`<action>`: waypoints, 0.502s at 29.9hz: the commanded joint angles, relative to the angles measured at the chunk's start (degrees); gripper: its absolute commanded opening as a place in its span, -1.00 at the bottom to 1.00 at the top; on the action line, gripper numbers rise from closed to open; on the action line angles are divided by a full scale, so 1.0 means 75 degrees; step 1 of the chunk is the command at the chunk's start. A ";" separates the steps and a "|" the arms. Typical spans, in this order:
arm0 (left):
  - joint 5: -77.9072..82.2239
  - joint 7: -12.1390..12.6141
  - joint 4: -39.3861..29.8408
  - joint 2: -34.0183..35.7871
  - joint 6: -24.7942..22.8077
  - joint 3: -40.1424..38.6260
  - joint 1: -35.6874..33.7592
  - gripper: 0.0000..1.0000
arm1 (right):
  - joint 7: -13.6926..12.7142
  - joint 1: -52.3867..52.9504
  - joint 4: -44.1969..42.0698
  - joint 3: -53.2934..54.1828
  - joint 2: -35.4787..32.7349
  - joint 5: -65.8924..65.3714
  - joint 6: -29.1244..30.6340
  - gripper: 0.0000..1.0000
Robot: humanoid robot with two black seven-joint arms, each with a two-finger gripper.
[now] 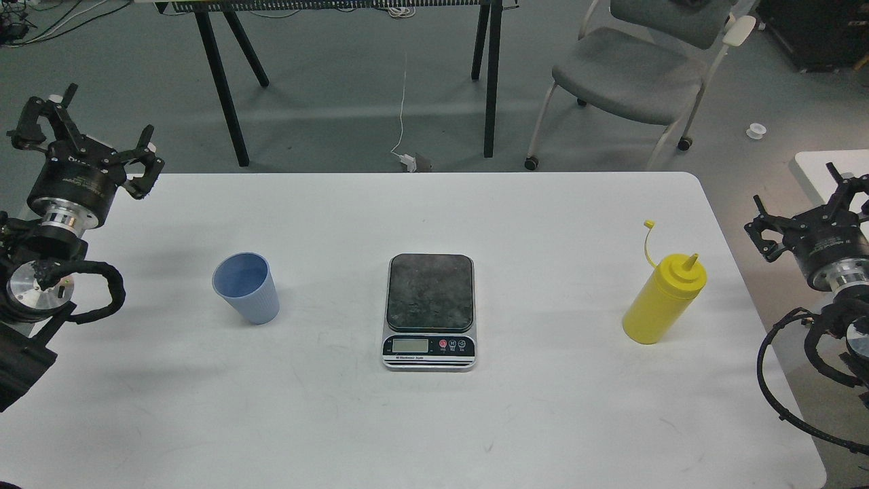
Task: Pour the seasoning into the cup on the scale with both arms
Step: 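Move the left gripper toward the blue cup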
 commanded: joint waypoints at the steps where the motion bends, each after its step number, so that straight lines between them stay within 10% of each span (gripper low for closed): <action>1: -0.0002 -0.0018 -0.0009 -0.0004 -0.0013 0.0025 -0.0020 0.99 | 0.0003 -0.0015 0.0157 0.0024 -0.0107 0.0010 0.0000 1.00; 15: 0.1553 0.0134 -0.1788 0.0967 -0.0172 0.0048 -0.0067 0.98 | 0.0003 -0.0027 0.0509 0.0059 -0.0400 0.0010 0.0000 1.00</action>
